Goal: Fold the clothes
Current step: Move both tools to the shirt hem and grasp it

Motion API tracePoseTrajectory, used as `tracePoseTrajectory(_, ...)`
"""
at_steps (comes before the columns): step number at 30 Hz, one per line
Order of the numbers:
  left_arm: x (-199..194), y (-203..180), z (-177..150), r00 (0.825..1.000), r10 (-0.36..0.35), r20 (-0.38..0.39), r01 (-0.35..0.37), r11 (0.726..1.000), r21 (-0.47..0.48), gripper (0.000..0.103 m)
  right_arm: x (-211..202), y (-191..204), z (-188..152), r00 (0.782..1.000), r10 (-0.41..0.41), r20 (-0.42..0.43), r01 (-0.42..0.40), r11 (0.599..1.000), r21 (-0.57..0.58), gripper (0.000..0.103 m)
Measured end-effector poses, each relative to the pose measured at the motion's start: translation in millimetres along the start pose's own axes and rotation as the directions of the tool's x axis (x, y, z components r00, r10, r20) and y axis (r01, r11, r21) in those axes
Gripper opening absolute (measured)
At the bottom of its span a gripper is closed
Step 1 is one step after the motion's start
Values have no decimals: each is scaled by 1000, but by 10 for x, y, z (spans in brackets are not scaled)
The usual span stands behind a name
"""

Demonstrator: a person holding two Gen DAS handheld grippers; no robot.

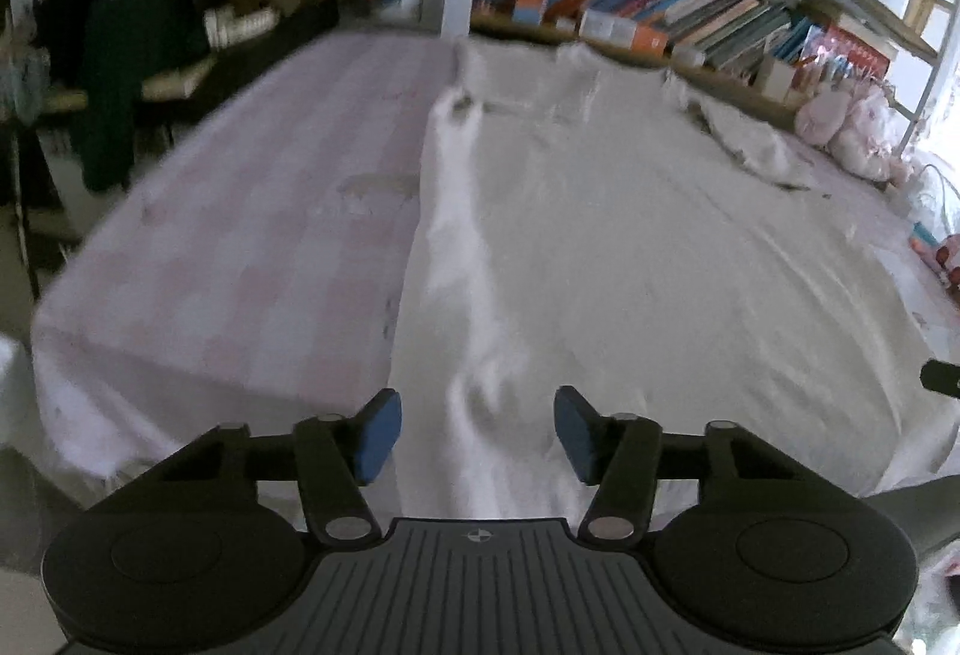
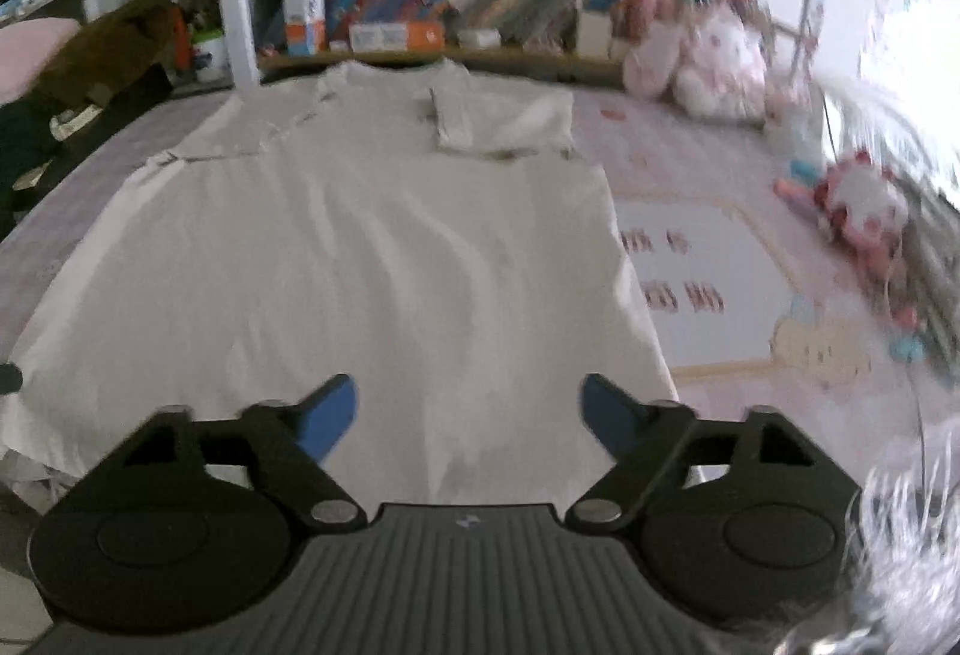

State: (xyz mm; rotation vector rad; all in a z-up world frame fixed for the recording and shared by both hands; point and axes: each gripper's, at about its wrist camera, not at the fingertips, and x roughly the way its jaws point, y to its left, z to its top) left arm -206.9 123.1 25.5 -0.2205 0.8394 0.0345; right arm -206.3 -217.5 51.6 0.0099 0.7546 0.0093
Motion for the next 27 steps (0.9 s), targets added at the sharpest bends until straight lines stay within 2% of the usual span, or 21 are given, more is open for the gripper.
tracePoseTrajectory(6,47,311,-47,994,-72,-80,70,997,-29,54,-4,-352,-93,996,-23,-91,30,996,80,65)
tracePoseTrajectory(11,180,533,-61,981,-126,-146,115,990,-81,54,2,-645,-168,985,-35,-168,59,988,142,63)
tracePoseTrajectory(16,242,668,-77,968,-185,-168,159,974,-161,54,146,-895,-194,968,-26,-251,72,981,177,63)
tracePoseTrajectory(22,240,646,-76,961,-210,-181,186,973,-140,54,350,-1035,-187,948,33,-318,37,976,214,56)
tracePoseTrajectory(25,251,616,-68,958,-214,-192,197,975,-108,54,400,-1051,-192,942,51,-331,15,981,195,52)
tracePoseTrajectory(27,290,588,-58,954,-217,-205,203,975,-87,52,408,-1053,-197,941,69,-331,-7,983,186,44)
